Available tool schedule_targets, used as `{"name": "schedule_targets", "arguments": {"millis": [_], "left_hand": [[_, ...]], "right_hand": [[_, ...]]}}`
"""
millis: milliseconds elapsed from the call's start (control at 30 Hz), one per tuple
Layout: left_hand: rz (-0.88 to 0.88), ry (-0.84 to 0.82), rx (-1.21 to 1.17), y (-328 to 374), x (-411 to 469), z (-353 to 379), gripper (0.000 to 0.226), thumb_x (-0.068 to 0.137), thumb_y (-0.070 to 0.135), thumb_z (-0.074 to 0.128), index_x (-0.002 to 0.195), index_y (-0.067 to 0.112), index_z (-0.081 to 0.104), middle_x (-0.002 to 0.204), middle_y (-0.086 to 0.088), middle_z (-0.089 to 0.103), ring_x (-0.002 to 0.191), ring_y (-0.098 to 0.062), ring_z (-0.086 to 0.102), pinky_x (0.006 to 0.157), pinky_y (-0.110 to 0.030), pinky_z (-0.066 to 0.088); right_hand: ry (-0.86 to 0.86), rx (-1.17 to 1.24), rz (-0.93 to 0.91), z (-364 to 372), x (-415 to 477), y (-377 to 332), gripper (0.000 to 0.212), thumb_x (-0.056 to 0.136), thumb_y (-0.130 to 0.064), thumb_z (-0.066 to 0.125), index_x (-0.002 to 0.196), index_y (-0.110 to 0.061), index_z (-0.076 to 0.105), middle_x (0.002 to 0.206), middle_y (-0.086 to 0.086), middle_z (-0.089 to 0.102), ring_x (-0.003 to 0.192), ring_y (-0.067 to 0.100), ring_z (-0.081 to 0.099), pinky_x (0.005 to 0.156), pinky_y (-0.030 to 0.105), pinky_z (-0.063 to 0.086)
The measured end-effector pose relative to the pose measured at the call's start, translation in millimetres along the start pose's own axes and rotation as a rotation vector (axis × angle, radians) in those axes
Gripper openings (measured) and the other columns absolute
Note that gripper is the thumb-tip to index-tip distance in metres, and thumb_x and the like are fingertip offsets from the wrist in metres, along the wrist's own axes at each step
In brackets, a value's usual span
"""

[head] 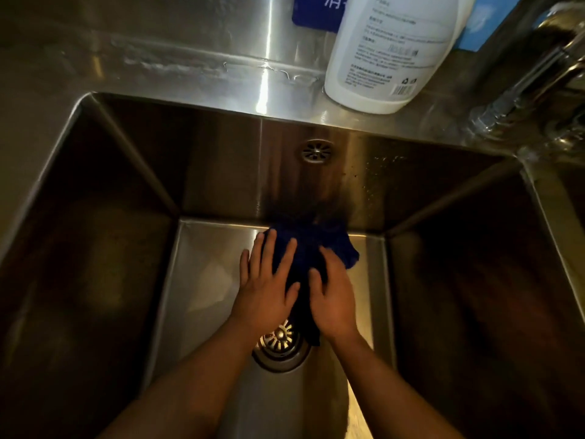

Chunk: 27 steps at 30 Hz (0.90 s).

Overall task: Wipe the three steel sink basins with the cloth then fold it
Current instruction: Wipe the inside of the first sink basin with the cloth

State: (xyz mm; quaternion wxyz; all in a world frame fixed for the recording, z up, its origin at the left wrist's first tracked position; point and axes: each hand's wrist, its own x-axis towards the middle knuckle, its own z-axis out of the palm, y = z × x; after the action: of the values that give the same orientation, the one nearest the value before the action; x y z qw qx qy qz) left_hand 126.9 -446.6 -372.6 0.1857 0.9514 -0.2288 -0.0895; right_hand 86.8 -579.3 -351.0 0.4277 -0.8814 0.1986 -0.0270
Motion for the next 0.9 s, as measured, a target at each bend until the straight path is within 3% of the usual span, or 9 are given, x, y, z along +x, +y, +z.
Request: {"name": "schedule_targets", "arguments": {"millis": [67, 133, 200, 267, 433, 567, 733, 900], "left_hand": [[0.091, -0.125, 0.135, -4, 8, 12, 0.077, 0.091, 0.05, 0.037, 0.147, 0.037, -0.014, 0.16, -0.007, -0.014, 0.143, -0.029, -0.024, 0.114, -0.052, -0.008], [0.171, -0.206, 0.232, -8, 9, 21, 0.073, 0.092, 0.053, 0.037, 0.148, 0.038, -0.009, 0.159, -0.005, -0.016, 0.142, -0.031, -0.025, 0.113, -0.055, -0.013], [0.192, -0.215, 0.27, -15, 7, 22, 0.069, 0.092, 0.054, 0.038, 0.148, 0.04, 0.0, 0.16, -0.005, -0.01, 0.145, -0.033, -0.016, 0.113, -0.057, -0.007], [0.155, -0.251, 0.3, -29, 4, 15, 0.068, 0.091, 0.055, 0.042, 0.148, 0.042, 0.006, 0.161, -0.004, -0.002, 0.147, -0.034, -0.004, 0.113, -0.059, 0.006], [-0.197, -0.382, 0.46, -88, -27, -24, 0.063, 0.093, 0.058, 0.034, 0.147, 0.038, 0.01, 0.158, -0.009, 0.007, 0.14, -0.037, 0.014, 0.102, -0.054, 0.034], [-0.229, -0.526, 0.517, -92, -78, -42, 0.061, 0.094, 0.055, 0.031, 0.146, 0.028, 0.014, 0.152, -0.016, 0.013, 0.133, -0.038, 0.022, 0.095, -0.042, 0.045], [-0.178, -0.837, 0.483, -64, -124, -36, 0.067, 0.093, 0.047, 0.041, 0.147, 0.026, 0.009, 0.153, -0.022, 0.003, 0.132, -0.044, 0.024, 0.105, -0.041, 0.038], [0.002, -1.071, 0.494, -58, -169, -10, 0.056, 0.099, 0.018, 0.034, 0.149, 0.025, 0.01, 0.156, -0.024, -0.002, 0.138, -0.05, 0.012, 0.112, -0.054, 0.027]], "right_hand": [[0.025, -0.282, 0.001, -17, -36, 30, 0.054, 0.097, -0.026, 0.047, 0.148, -0.022, 0.029, 0.157, 0.005, 0.027, 0.145, 0.022, 0.02, 0.119, 0.033, 0.016], [-0.105, -0.515, 0.055, -26, -66, 57, 0.063, 0.099, -0.043, 0.034, 0.153, -0.03, 0.004, 0.161, 0.003, -0.007, 0.148, 0.025, -0.007, 0.117, 0.034, -0.003], [-0.245, -0.541, 0.15, -29, -82, 76, 0.066, 0.098, -0.055, 0.021, 0.147, -0.039, -0.019, 0.153, -0.003, -0.037, 0.144, 0.025, -0.022, 0.115, 0.038, -0.008], [-0.358, -0.523, 0.191, -32, -83, 88, 0.068, 0.097, -0.057, 0.02, 0.144, -0.038, -0.026, 0.144, -0.007, -0.049, 0.14, 0.024, -0.031, 0.113, 0.039, -0.009], [-0.494, -0.613, 0.227, -34, -74, 89, 0.075, 0.099, -0.052, 0.024, 0.143, -0.023, -0.028, 0.139, 0.004, -0.051, 0.13, 0.028, -0.042, 0.113, 0.05, -0.017], [-0.511, -0.612, 0.211, -36, -74, 88, 0.076, 0.099, -0.052, 0.025, 0.142, -0.02, -0.029, 0.137, 0.004, -0.052, 0.129, 0.026, -0.042, 0.111, 0.05, -0.017], [-0.385, -0.6, 0.165, -33, -85, 90, 0.067, 0.094, -0.063, 0.013, 0.146, -0.04, -0.021, 0.149, -0.005, -0.043, 0.137, 0.022, -0.037, 0.111, 0.042, -0.018], [-0.35, -0.699, 0.055, -31, -83, 96, 0.062, 0.093, -0.062, 0.006, 0.151, -0.04, -0.002, 0.159, 0.002, -0.022, 0.146, 0.03, -0.02, 0.117, 0.05, -0.005]]}}
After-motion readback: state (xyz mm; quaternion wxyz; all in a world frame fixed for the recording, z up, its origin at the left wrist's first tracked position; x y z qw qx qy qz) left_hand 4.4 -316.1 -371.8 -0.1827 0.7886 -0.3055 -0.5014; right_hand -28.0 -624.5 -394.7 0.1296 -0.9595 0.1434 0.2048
